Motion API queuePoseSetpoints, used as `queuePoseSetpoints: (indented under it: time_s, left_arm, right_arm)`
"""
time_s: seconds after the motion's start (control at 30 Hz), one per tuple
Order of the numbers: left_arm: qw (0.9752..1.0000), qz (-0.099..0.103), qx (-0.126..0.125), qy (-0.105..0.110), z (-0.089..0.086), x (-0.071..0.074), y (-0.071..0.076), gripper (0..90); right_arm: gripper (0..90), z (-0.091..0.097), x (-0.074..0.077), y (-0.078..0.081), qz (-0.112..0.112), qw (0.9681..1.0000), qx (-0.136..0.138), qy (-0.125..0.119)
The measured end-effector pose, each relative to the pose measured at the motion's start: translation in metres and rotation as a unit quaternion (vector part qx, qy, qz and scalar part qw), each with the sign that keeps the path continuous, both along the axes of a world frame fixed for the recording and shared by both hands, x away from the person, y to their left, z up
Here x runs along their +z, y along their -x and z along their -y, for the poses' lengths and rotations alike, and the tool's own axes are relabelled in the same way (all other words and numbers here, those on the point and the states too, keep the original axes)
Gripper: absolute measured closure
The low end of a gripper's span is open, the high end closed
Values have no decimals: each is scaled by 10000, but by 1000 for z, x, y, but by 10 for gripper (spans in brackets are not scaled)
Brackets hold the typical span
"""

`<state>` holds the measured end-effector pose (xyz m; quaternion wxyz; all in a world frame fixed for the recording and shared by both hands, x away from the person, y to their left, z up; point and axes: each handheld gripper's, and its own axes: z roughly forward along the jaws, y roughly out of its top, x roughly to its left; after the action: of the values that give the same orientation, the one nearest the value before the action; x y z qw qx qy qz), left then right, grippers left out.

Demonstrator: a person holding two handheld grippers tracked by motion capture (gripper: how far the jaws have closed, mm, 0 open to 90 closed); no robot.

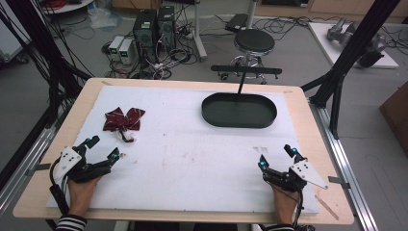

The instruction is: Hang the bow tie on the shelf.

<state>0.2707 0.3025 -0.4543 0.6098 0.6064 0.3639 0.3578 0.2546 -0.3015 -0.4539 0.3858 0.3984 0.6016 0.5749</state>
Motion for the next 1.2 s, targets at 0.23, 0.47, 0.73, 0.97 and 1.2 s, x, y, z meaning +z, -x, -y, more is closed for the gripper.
queuePoseSetpoints:
  time_s: [0.23, 0.47, 0.73, 0.97, 1.2]
  left_arm:
    - [10000, -1, -1, 2, 0, 0, 0, 134]
    - [10000, 3, -11, -19, 0, 0, 0, 136]
    - [10000, -37, -25, -50, 0, 0, -1, 136]
    - [9996, -270, -32, -84, 1, 2, -5, 136]
    - [9982, -490, 71, -344, 2, 14, -13, 136]
  right_arm:
    - [43, 0, 0, 1, 2, 10000, -11, -37]
    - [43, 0, 0, 1, 3, 10000, -20, -36]
    - [43, -1, 0, 1, -12, 10000, -20, -7]
    - [43, -1, 0, 1, 6, 10000, -20, 37]
    - [43, -1, 0, 0, 5, 10000, -9, 25]
